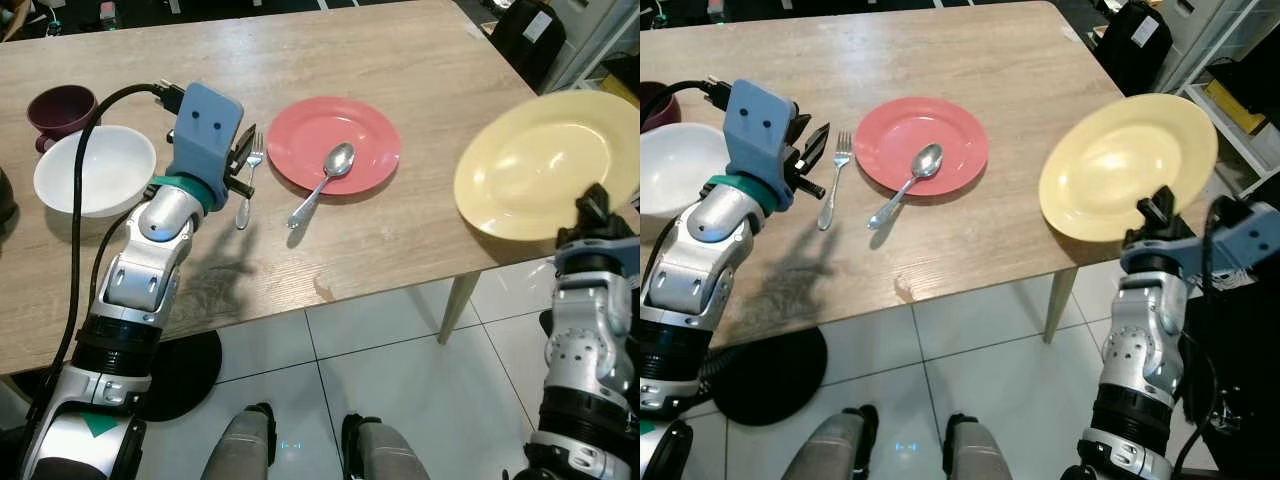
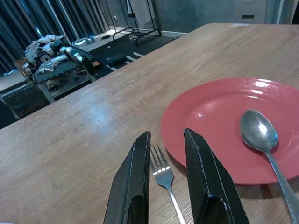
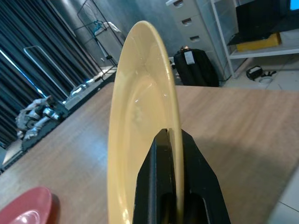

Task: Setting the table

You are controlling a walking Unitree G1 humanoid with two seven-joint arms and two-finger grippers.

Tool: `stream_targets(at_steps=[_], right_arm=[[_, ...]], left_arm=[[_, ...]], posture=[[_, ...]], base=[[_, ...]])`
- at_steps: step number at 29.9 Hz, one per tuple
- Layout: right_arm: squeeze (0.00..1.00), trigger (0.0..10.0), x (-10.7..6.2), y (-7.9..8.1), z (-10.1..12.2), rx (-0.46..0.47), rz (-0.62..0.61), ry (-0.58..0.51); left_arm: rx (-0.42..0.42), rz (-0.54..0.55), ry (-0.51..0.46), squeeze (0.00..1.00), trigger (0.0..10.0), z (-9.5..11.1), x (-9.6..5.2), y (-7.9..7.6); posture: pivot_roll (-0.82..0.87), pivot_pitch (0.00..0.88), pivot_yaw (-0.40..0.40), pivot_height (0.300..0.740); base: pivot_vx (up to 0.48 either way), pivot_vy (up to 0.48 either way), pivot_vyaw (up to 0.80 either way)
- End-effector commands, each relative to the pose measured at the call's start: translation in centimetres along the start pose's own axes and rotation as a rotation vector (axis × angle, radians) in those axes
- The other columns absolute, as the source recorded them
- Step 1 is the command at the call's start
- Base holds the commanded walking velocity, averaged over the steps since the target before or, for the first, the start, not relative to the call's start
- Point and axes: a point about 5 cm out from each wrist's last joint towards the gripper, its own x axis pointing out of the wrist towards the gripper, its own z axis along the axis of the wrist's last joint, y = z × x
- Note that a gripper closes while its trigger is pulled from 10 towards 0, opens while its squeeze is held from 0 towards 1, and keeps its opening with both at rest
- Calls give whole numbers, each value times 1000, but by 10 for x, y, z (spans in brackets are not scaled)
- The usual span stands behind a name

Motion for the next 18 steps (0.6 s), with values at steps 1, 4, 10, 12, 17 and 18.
stream_targets(at_steps=[1, 4, 10, 12, 17, 18], right_arm=[[0, 10000, -3, 0, 1, -18, 0, -13], [0, 10000, -4, 3, 1, -11, 4, -14], [0, 10000, 1, 9, 4, 54, 5, -20], [0, 10000, 4, 17, 2, 194, 28, 9], [0, 10000, 2, 35, -3, 358, 97, 55], [0, 10000, 0, 46, -6, 429, 149, 86]], left_arm=[[10, -17, 7, 0, 10000, -3, 1, -3], [10, -20, 5, 0, 10000, -3, 2, -4], [2, -25, 2, 0, 10000, -3, 4, -10], [3, -28, -3, 0, 10000, -2, 5, -13], [25, -24, -43, 0, 10000, -1, 4, -14], [34, -34, -77, 0, 10000, 1, 1, -17]], posture=[[140, 62, 53, 740], [140, 63, 51, 740], [140, 64, 43, 740], [138, 65, 40, 740], [139, 66, 32, 740], [142, 67, 23, 740]], base=[[0, 0, 0], [0, 0, 0], [0, 0, 0], [0, 0, 0], [0, 0, 0], [0, 0, 0]])
